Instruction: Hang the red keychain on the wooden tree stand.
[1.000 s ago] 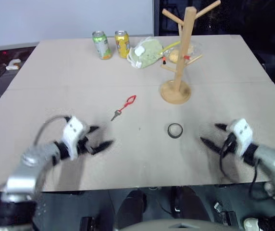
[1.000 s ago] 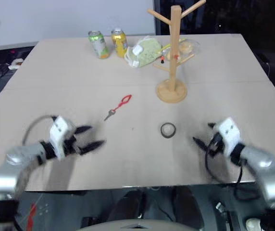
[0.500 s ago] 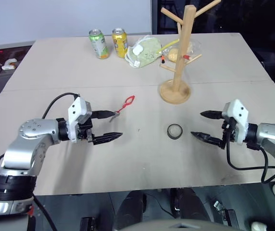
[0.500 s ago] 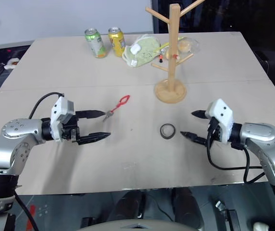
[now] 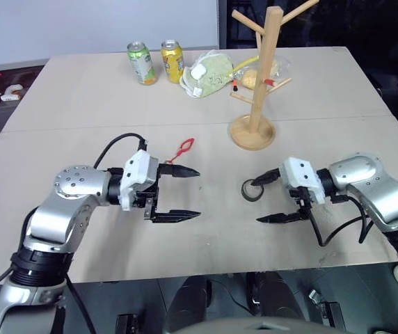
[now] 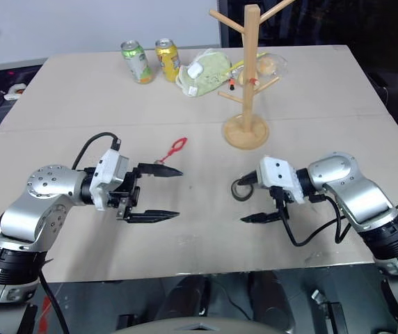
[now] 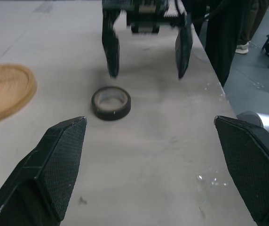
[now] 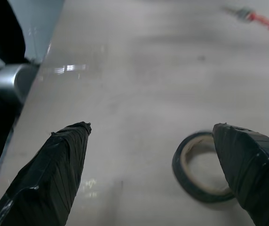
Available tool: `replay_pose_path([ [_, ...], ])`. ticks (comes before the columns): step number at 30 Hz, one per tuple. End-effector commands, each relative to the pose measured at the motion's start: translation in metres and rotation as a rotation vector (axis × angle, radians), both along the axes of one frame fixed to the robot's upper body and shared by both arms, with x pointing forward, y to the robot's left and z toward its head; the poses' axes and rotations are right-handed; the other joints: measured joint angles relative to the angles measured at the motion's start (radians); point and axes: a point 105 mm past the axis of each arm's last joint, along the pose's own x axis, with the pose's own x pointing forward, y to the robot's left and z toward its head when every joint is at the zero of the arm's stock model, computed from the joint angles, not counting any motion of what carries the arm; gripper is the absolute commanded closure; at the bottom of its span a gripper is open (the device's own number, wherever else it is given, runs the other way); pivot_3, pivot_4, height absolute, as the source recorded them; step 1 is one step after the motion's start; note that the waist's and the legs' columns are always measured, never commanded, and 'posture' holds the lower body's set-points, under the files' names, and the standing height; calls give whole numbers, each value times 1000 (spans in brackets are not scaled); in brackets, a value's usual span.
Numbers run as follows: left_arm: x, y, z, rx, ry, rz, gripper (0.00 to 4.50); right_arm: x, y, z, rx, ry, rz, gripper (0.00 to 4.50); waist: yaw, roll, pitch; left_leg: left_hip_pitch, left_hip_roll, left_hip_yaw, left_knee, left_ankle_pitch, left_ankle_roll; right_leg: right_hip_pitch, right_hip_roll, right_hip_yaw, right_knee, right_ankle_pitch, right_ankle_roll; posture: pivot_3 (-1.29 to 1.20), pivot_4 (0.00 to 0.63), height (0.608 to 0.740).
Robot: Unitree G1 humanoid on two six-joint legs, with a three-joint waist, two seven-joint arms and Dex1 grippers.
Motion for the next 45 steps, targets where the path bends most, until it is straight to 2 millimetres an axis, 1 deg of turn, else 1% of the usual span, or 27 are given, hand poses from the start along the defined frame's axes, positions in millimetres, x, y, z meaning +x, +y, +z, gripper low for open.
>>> replay_pose_path([
  [1,0,-6,8,-10,-53,-13,2,10,5,-1,-14,-68,22,19,-2,0,0,0,0,0,0,0,0,0,0,0,0,0,0,0,150,740],
  [3,2,-7,9,-15,-54,2,2,15,7,-6,-25,-81,19,19,-5,0,0,0,0,0,0,0,0,0,1,0,1,0,0,0,150,740],
  [7,2,-8,8,-19,-48,13,2,18,4,-16,-77,-98,44,19,-7,0,0,1,0,0,0,0,0,0,1,0,1,0,0,0,150,740],
  [11,1,-10,8,-22,-47,14,2,19,5,-18,-88,-104,63,19,-9,0,0,0,0,0,0,0,0,0,0,0,1,0,0,0,150,740],
  [13,1,-11,8,-24,-47,15,0,21,7,-18,-88,-114,67,573,-9,0,0,1,0,0,0,0,-1,0,0,0,1,0,0,0,150,740],
  [14,1,-11,9,-26,-47,16,0,23,9,-18,-91,-124,70,1010,-10,0,0,1,0,0,0,0,-1,0,1,0,1,0,0,0,150,740],
  [15,1,-12,9,-27,-47,16,0,24,10,-18,-93,-134,74,1464,-11,0,0,1,0,0,0,0,-1,0,1,0,1,0,0,0,150,740],
  [16,1,-13,9,-29,-47,16,0,25,11,-19,-95,-139,75,2036,-11,0,0,1,0,0,0,0,-1,0,1,0,2,0,0,0,150,740],
  [17,1,-13,10,-32,-47,16,0,26,12,-20,-96,-140,75,2386,-11,0,0,1,0,0,0,0,-1,0,1,1,2,0,0,0,150,740],
  [18,1,-14,10,-33,-47,15,0,27,12,-21,-95,-141,74,2873,-11,0,0,1,0,0,0,0,-1,0,1,0,2,0,0,0,150,740],
  [20,1,-15,11,-38,-48,15,0,29,12,-23,-103,-151,74,3977,-11,0,0,1,0,0,0,0,-1,0,1,0,2,0,0,0,150,740],
  [22,1,-16,11,-42,-48,16,0,29,11,-25,-113,-159,77,4463,-11,0,0,1,0,0,0,0,-1,0,0,1,2,0,0,0,150,740],
  [25,0,-17,11,-47,-48,16,0,29,8,-25,-122,-164,79,4463,-11,0,0,1,0,0,1,0,-1,0,0,1,2,0,0,0,150,740],
  [27,0,-18,13,-54,-50,15,0,30,3,-16,-103,-153,53,4463,-11,0,0,1,0,0,1,0,-1,0,1,1,3,0,0,0,150,740],
  [29,0,-21,17,-72,-55,6,0,31,-10,-1,-63,-125,-37,4463,-9,0,0,1,0,0,1,0,-1,0,0,1,3,0,0,0,150,740],
  [31,-1,-25,22,-89,-60,-5,0,31,-23,11,-38,-108,-123,4463,-1,0,0,0,0,-1,2,0,-1,0,0,0,3,0,0,0,150,740],
  [34,2,-34,28,-114,-78,-20,0,34,-49,23,-5,-97,-299,4463,11,0,0,-1,-1,-1,2,0,-1,0,0,0,2,0,0,0,150,740],
  [35,4,-36,29,-119,-82,-22,0,35,-55,25,3,-98,-339,4463,13,0,0,-1,-1,-1,2,0,-1,0,0,0,2,0,0,0,150,740],
  [37,10,-44,29,-125,-110,-22,0,48,-75,28,20,-110,-493,4463,13,0,0,-1,-1,-1,2,0,-1,0,0,0,2,0,0,0,150,740],
  [38,11,-47,29,-131,-114,-24,0,53,-82,29,23,-112,-545,4463,12,0,0,-1,-1,0,2,0,-1,0,0,0,2,0,0,0,150,740],
  [40,15,-55,29,-142,-122,-32,0,65,-102,28,17,-116,-673,4463,9,0,0,0,-2,1,2,0,-1,0,0,2,3,0,0,0,150,740],
  [42,18,-68,29,-162,-134,-50,0,80,-128,24,11,-117,-817,4463,10,0,0,1,-3,3,2,0,-1,0,0,3,3,0,0,0,150,740],
  [45,21,-79,31,-186,-143,-67,0,98,-153,21,35,-123,-976,4463,10,0,0,1,-4,4,3,0,-1,0,0,4,4,1,1,0,150,740],
])
